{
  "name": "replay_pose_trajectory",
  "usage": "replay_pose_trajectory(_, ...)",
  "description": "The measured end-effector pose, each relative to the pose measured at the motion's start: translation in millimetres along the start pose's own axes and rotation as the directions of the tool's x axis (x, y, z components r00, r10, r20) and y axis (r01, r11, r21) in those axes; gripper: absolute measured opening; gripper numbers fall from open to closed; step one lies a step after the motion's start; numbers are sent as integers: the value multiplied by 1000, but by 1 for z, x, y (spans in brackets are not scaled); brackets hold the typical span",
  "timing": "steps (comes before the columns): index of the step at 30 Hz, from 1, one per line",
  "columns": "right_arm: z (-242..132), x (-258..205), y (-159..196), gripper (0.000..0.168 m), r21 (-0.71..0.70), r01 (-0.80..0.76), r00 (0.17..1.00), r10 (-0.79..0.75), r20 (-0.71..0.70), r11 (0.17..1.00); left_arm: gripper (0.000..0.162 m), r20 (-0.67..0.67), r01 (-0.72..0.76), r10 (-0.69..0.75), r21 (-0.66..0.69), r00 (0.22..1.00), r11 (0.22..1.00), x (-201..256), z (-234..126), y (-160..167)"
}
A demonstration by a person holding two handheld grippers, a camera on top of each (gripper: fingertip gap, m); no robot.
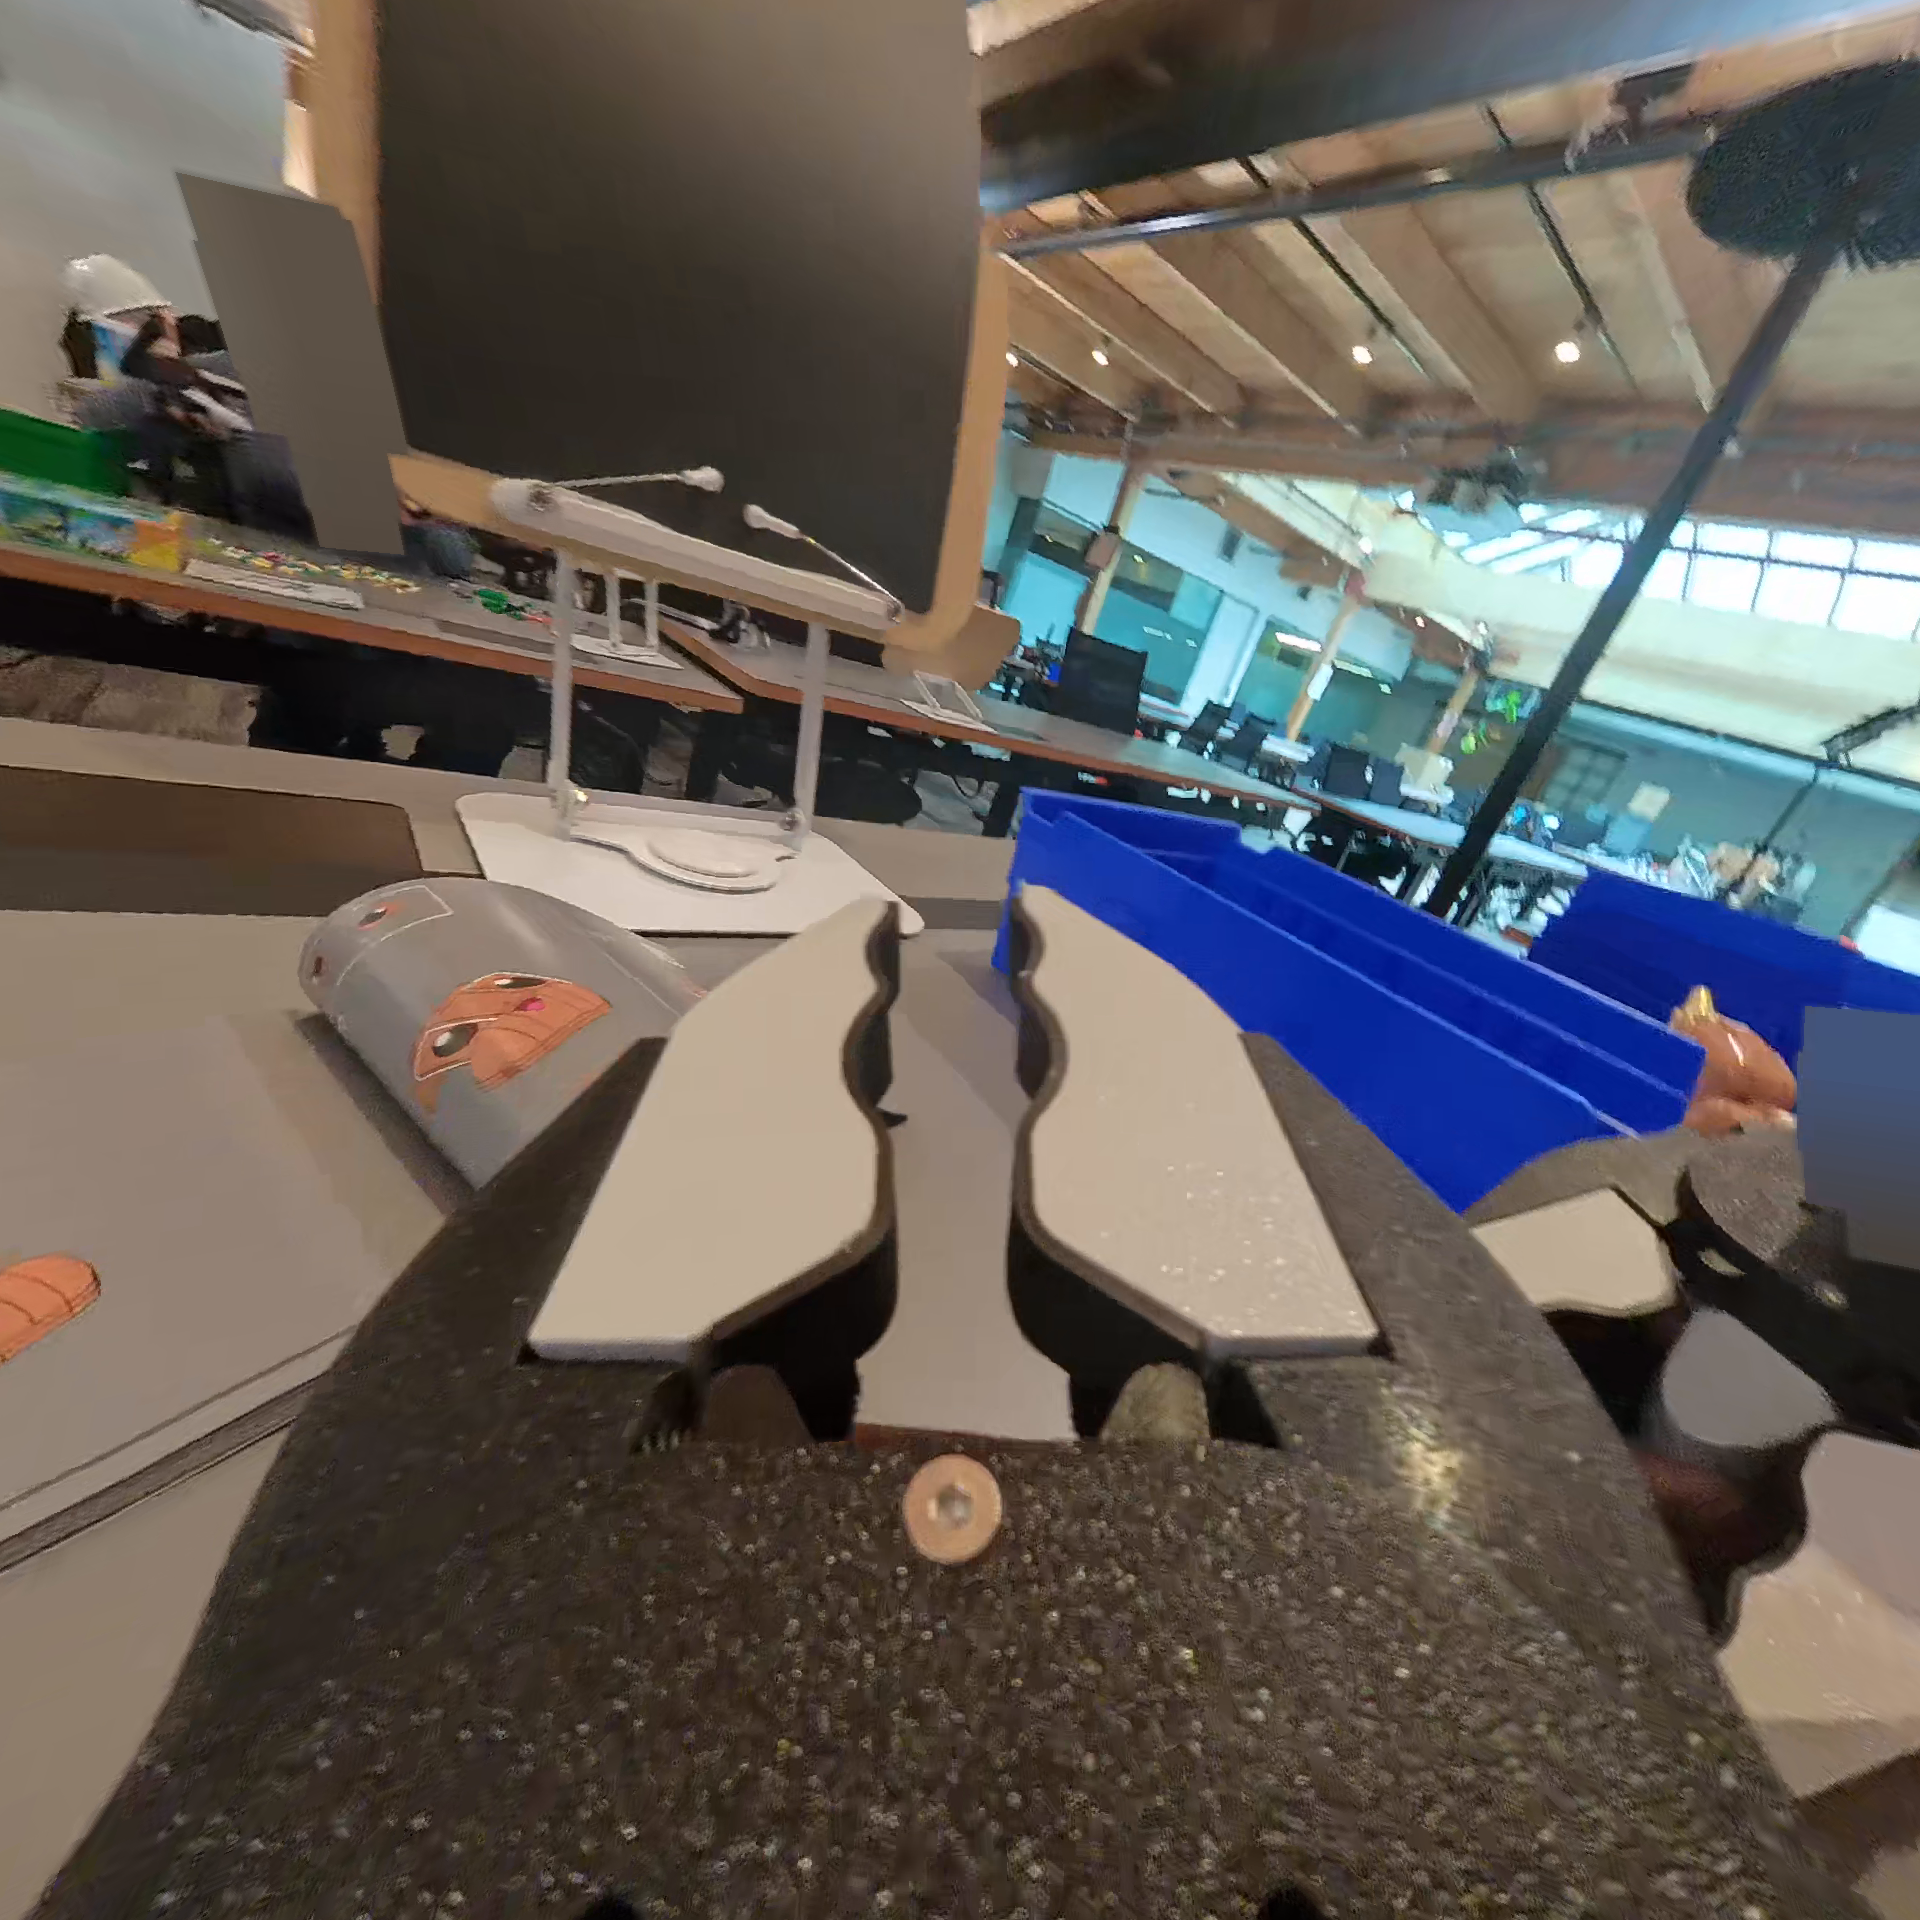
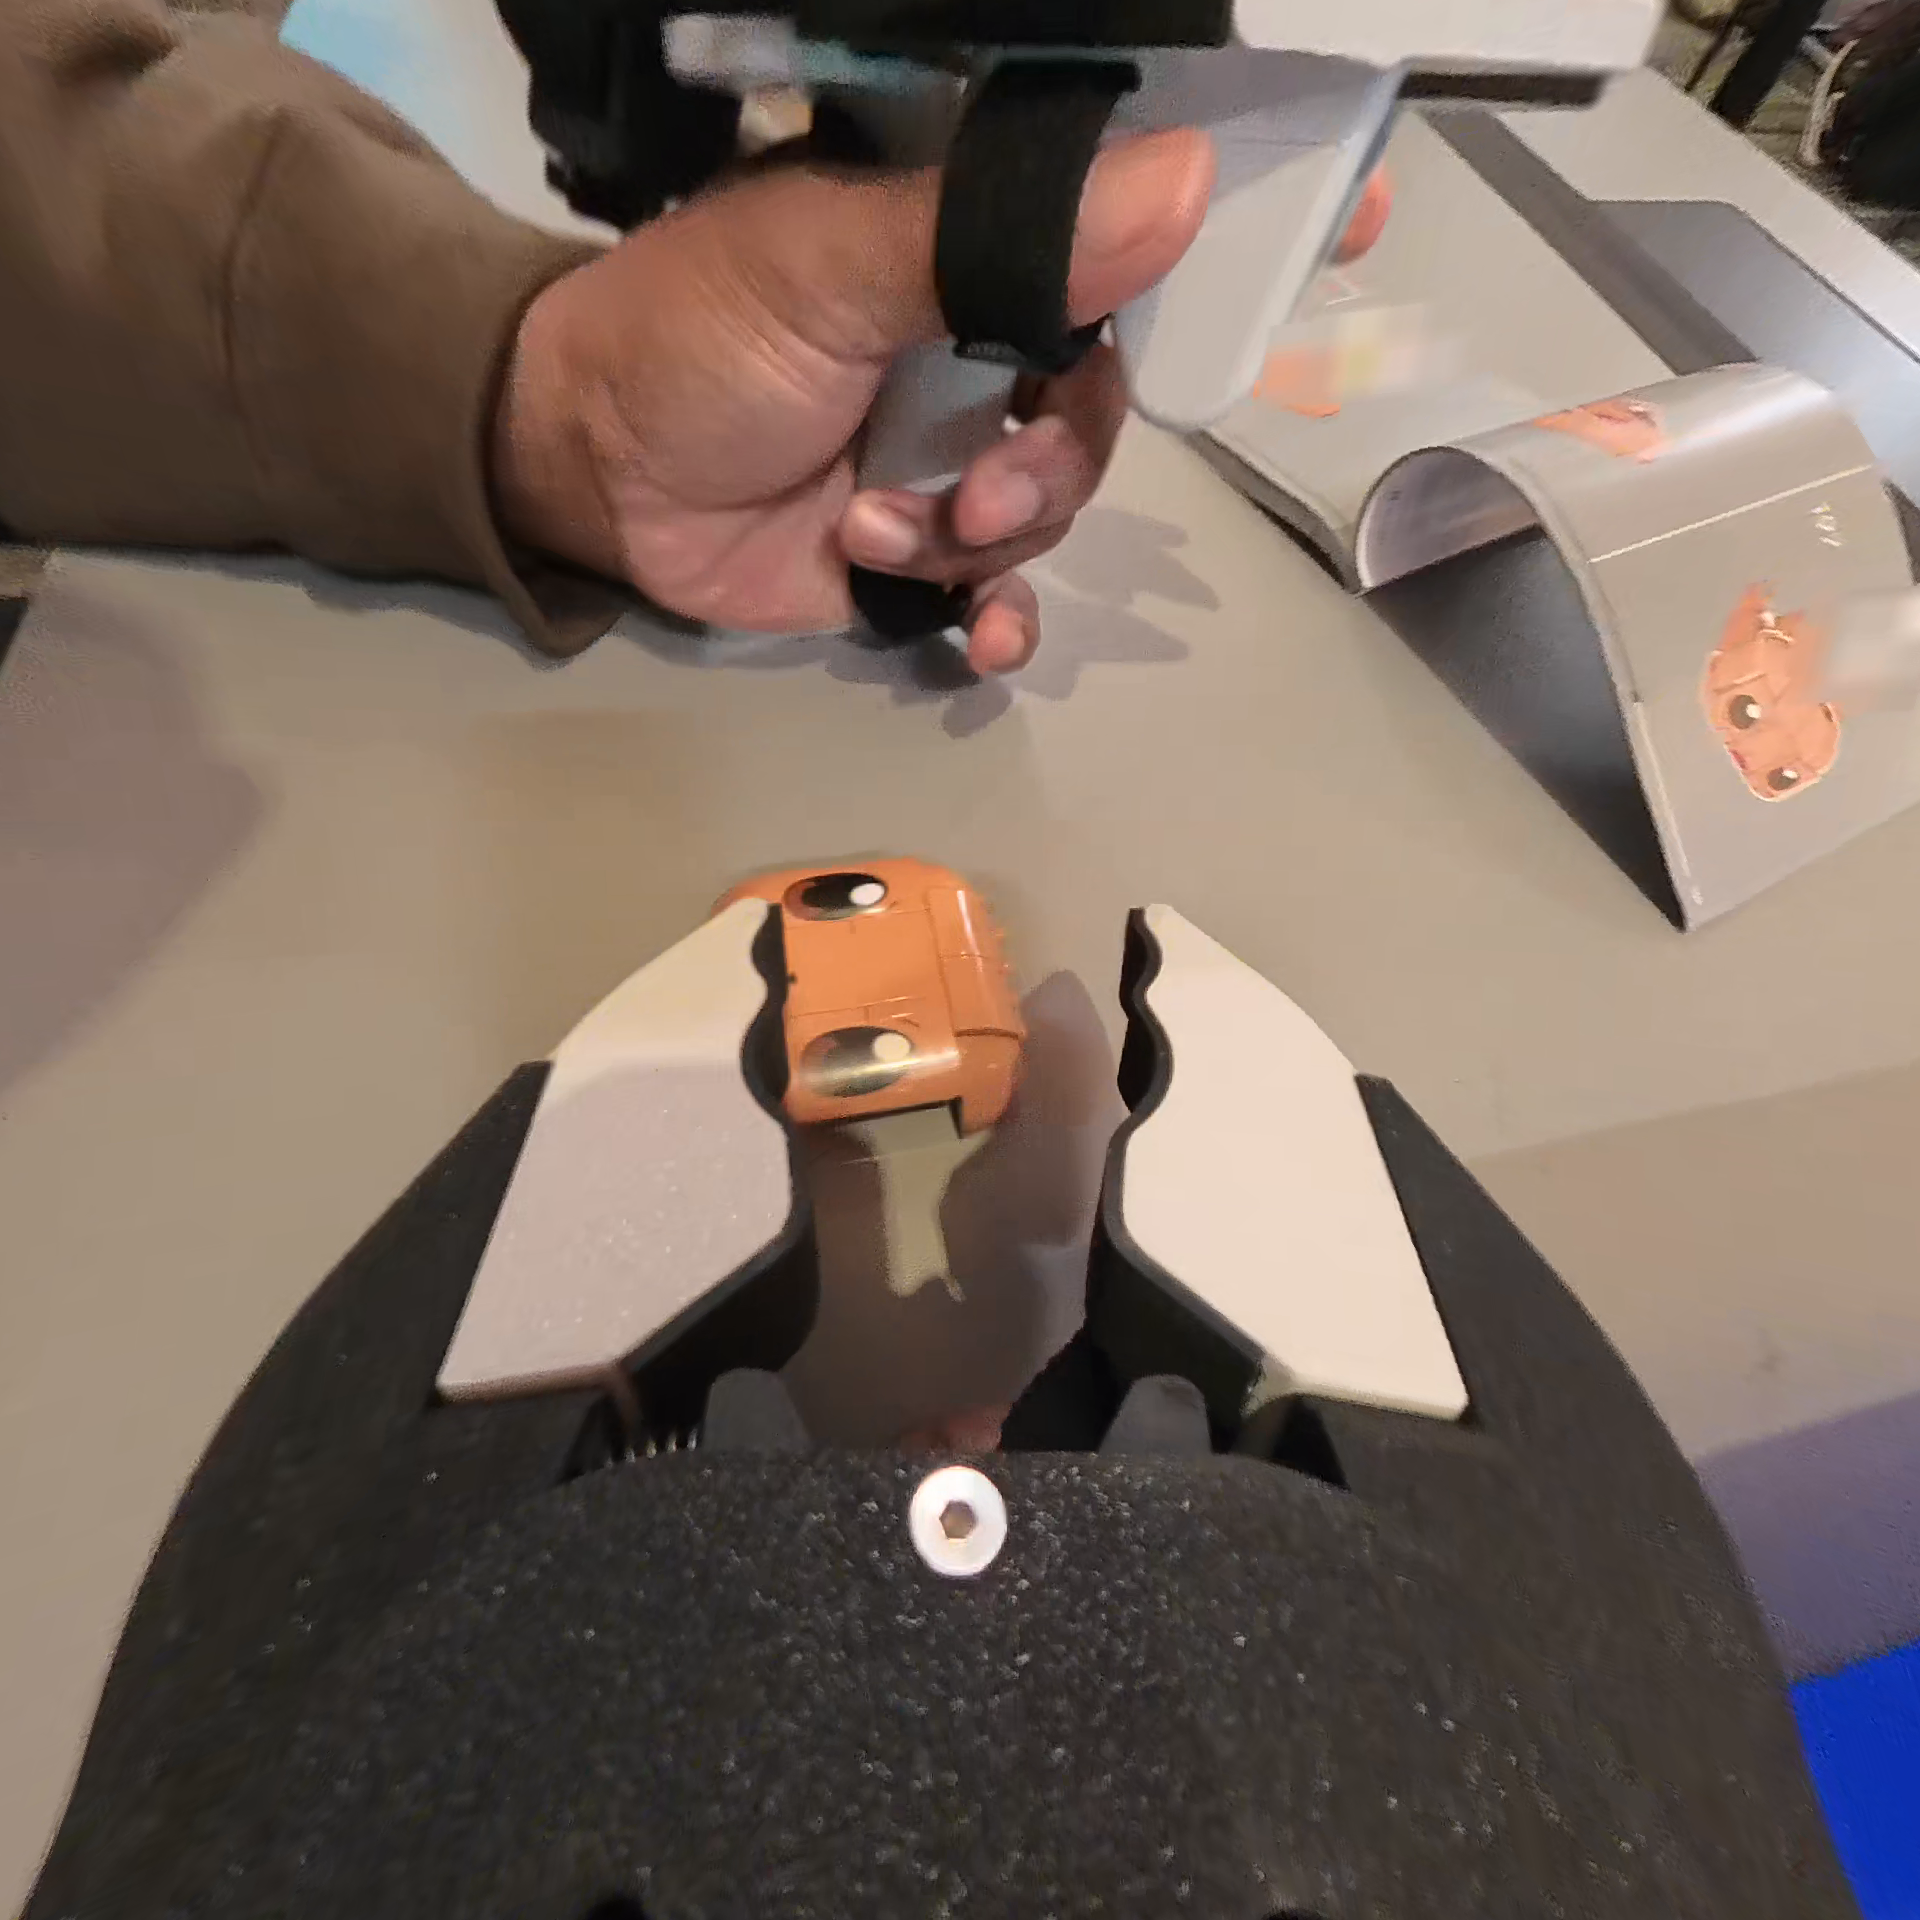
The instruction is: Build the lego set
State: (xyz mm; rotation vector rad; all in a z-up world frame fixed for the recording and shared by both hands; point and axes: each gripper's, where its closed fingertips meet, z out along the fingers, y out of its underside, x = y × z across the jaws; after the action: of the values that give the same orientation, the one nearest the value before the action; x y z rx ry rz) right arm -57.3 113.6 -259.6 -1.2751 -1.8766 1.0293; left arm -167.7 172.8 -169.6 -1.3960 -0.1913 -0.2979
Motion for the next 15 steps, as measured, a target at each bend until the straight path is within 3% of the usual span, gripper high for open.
replay_pose_trajectory(2,-2,6,-5,58,32,-29,999,29,-19,999,0,-16,23,-22,66,1000,998,1,1,-8)
replay_pose_trajectory(8,-3,27,-29,46,158,-224,971,234,-48,962,0,-100,153,-133,237,986,959,26,4,-31)
replay_pose_trajectory(12,0,45,-46,40,281,-451,884,467,12,847,0,-107,347,-331,252,938,903,25,8,-33)
replay_pose_trajectory(15,4,48,-64,38,355,-586,804,578,141,728,0,-103,445,-434,254,895,859,25,8,-34)
